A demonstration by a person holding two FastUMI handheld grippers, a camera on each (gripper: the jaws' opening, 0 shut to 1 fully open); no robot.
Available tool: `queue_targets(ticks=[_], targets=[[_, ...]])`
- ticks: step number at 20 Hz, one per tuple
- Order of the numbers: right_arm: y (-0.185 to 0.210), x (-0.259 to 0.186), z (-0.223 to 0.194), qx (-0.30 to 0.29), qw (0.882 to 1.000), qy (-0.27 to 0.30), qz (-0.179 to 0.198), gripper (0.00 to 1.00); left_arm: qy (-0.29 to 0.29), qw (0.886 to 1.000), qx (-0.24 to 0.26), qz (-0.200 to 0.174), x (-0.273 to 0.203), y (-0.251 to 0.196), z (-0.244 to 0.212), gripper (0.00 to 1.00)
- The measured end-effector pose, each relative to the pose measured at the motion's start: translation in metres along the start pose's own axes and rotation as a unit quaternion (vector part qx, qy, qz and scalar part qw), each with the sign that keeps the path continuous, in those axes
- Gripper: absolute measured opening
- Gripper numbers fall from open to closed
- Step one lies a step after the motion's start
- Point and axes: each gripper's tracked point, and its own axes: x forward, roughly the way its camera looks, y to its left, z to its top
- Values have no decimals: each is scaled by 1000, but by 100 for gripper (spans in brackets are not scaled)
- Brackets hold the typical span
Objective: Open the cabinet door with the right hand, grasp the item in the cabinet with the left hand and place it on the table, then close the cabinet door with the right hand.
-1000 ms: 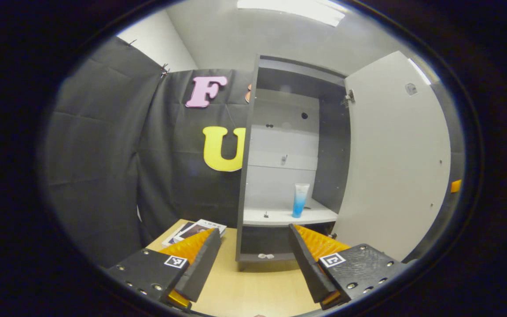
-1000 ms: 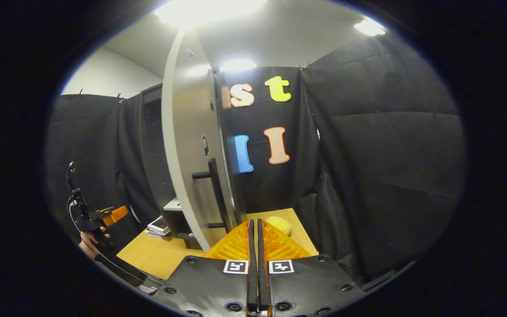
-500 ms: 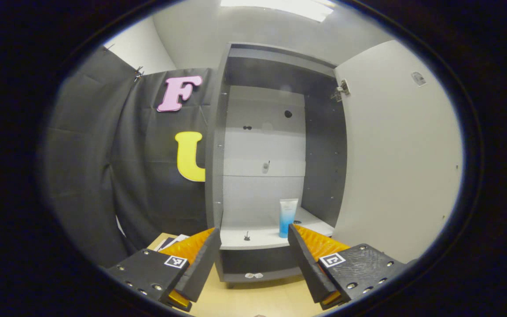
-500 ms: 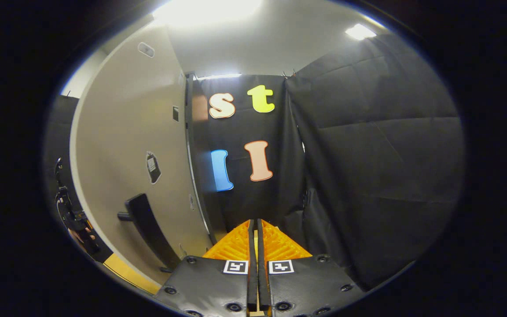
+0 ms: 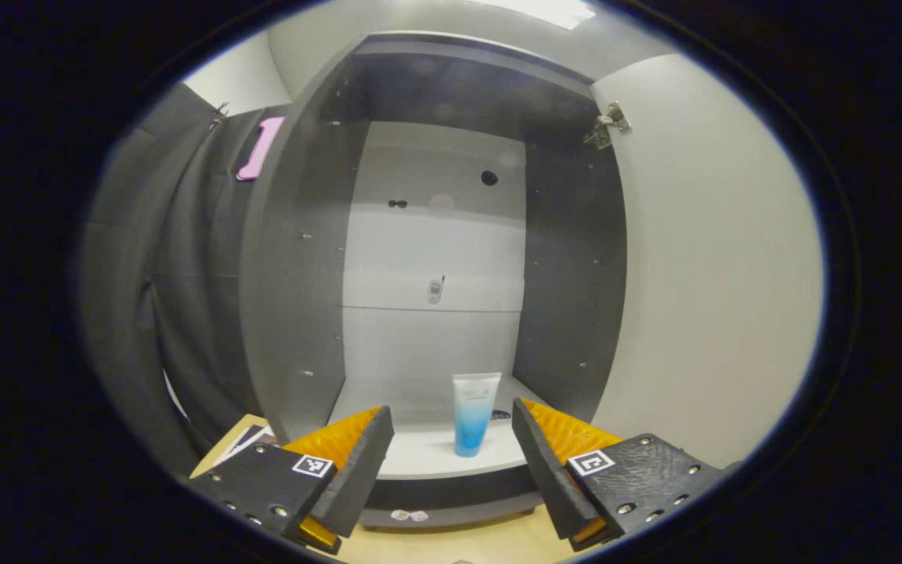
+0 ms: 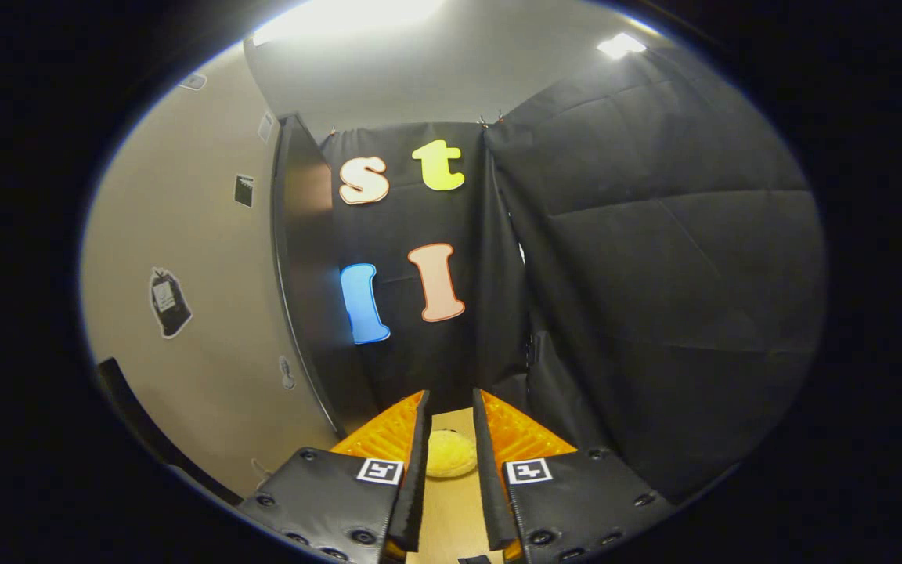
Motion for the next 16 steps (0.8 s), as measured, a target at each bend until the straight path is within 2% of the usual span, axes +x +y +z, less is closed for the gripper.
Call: queue_targets(ticks=[1, 3, 4, 6, 7, 9, 10, 11, 14, 15, 16], targets=[[-2, 5, -2, 3, 1000, 1, 0, 36, 3, 1000, 1, -3, 8, -6, -3, 93], [-8, 15, -5, 3, 1000, 3, -6, 73, 11, 1000, 4, -5, 25, -14, -13, 93], [-14, 18, -6, -2, 1000, -2, -13, 97, 14, 1000, 5, -4, 35, -16, -19, 93], [-26, 25, -4, -12, 999, -8, -30, 92, 21, 1000, 5, 0, 50, -22, -26, 93], [-29, 30, -3, -12, 999, -10, -35, 98, 23, 1000, 6, 4, 57, -24, -27, 93], [-34, 39, -2, -1, 999, -9, -38, 98, 25, 999, 13, 14, 72, -22, -30, 93], [-36, 43, -2, 4, 999, -7, -40, 92, 27, 999, 16, 18, 78, -24, -33, 93], [-38, 47, -2, 7, 999, -5, -43, 98, 28, 999, 19, 23, 85, -24, -35, 93], [-43, 55, -6, 6, 999, 1, -47, 98, 33, 999, 19, 28, 101, -23, -42, 93], [-43, 57, -7, 4, 999, 4, -47, 92, 33, 999, 23, 33, 105, -23, -43, 93], [-45, 59, -8, 3, 999, 7, -48, 98, 34, 998, 28, 42, 108, -21, -45, 93]])
